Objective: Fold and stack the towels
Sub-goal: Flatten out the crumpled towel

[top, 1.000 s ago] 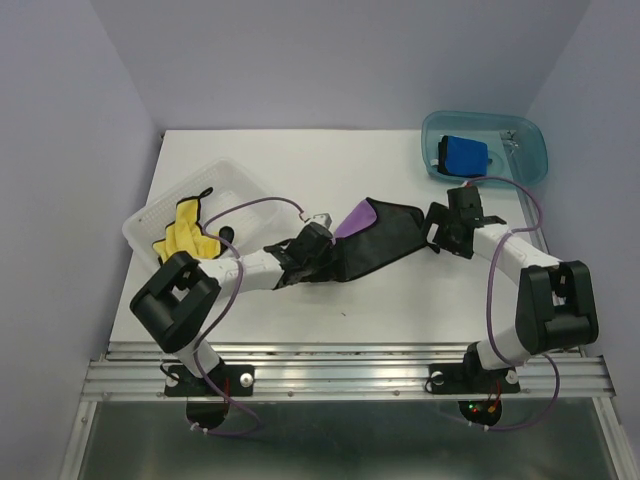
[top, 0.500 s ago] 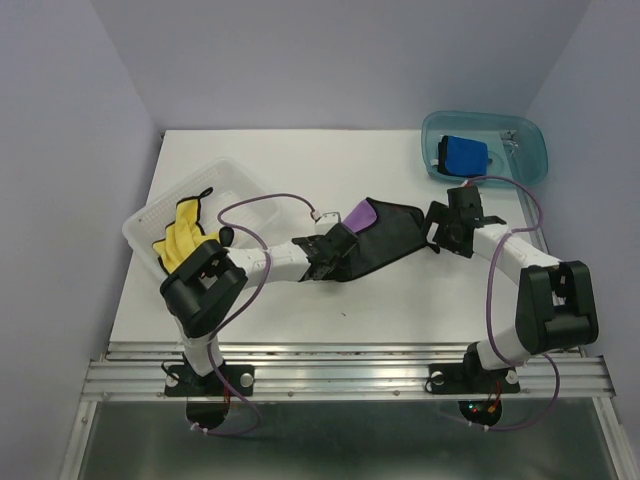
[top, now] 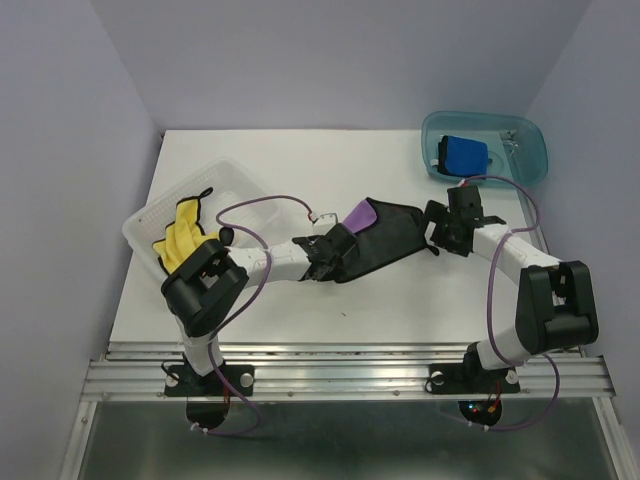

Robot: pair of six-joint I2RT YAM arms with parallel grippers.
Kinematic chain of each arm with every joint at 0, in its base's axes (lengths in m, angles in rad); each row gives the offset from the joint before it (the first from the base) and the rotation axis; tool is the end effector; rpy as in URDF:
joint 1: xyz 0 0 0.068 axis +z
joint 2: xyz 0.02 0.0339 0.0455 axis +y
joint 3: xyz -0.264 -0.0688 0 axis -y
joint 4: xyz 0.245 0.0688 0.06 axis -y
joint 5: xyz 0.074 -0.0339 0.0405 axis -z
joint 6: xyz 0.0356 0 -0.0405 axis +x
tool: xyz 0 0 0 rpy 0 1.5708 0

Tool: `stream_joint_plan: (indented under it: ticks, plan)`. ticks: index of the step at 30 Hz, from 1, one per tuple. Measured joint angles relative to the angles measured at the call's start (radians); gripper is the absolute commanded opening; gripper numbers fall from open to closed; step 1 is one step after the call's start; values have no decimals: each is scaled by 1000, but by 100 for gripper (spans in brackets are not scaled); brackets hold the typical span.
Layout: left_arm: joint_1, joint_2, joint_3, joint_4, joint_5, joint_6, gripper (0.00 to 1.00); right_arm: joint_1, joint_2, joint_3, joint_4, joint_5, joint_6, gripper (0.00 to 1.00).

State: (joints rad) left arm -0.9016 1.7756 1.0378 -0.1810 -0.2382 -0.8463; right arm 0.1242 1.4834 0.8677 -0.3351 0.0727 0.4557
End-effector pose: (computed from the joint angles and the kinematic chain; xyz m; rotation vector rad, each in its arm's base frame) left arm 0.2307 -0.2781 0.1653 -0.0321 2.5107 -0.4577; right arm 0.2933 0.0340 0.1949 0.4454 2.4843 0.1432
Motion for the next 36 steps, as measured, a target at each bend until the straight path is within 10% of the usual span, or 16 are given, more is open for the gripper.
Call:
stream_joint_plan:
  ticks: [21, 36]
  plan:
    - [40, -39, -61, 62, 51, 30, 0, 56, 96, -4, 75, 36, -73, 79]
    - [46, -48, -70, 74, 71, 55, 0, 94, 80, -53, 73, 74, -37, 1]
